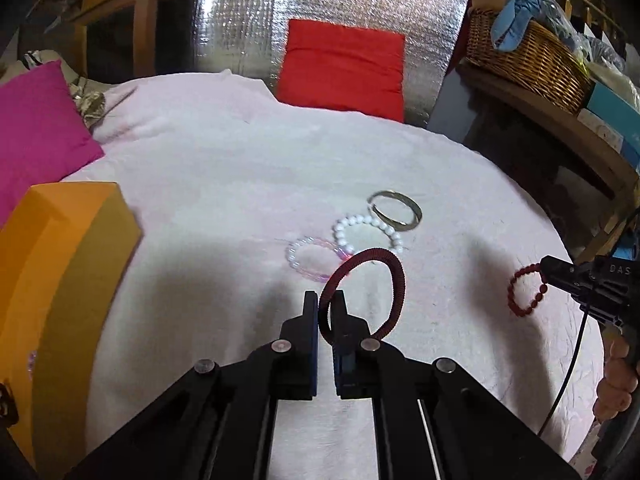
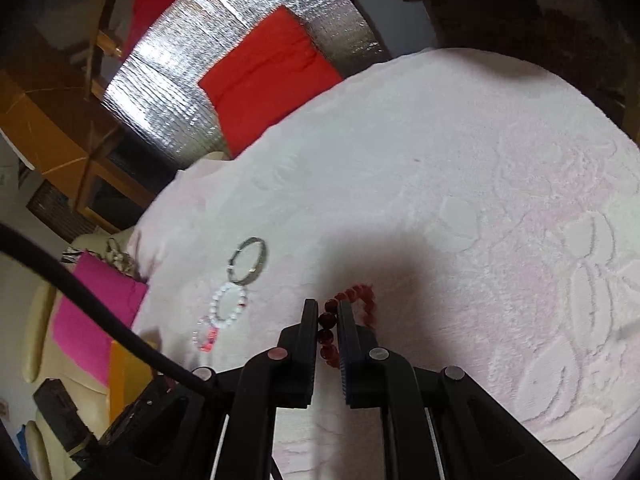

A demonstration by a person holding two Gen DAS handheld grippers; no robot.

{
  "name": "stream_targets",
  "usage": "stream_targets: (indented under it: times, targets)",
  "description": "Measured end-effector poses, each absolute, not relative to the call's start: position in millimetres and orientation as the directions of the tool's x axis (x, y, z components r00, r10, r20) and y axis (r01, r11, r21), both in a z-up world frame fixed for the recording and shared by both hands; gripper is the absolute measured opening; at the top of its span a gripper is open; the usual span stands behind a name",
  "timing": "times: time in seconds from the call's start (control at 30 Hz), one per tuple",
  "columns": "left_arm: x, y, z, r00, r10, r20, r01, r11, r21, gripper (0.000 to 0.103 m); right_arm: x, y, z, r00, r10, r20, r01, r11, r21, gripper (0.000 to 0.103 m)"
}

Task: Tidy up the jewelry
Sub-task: 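Close the left tool on the maroon hair tie while the right tool grasps the red bracelet, then carry both items into the orange box and open both tools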

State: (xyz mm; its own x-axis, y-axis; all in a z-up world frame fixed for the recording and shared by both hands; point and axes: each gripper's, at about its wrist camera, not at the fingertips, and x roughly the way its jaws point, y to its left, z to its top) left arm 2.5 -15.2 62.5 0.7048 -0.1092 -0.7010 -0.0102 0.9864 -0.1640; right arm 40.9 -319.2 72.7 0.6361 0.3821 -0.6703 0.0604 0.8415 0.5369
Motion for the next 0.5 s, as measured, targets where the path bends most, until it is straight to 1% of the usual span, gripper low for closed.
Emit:
stream_targets:
  times: [0.13, 0.33, 0.5]
  targets:
    - [-2, -3, 68, 0.714, -0.09, -0.694, -0.042, 0.984, -0.171, 0.006, 40, -305, 79, 0.64, 0.412, -0.649, 0.019, 0.835, 0.549, 0.01]
    - [-18, 22, 82, 0.736, -0.065, -0.674, -0.091, 0.977, -0.195, 0.006, 35, -265, 91, 0.631, 0.49, -0.601, -0.087, 0.815, 0.573, 0.01]
    - [-40, 49, 94, 0.761, -0.006, -0.648, -0.148, 0.972, -0.184, 0.006, 25, -222, 104, 0.612, 0.56, -0.558, -0.19, 0.789, 0.584, 0.01]
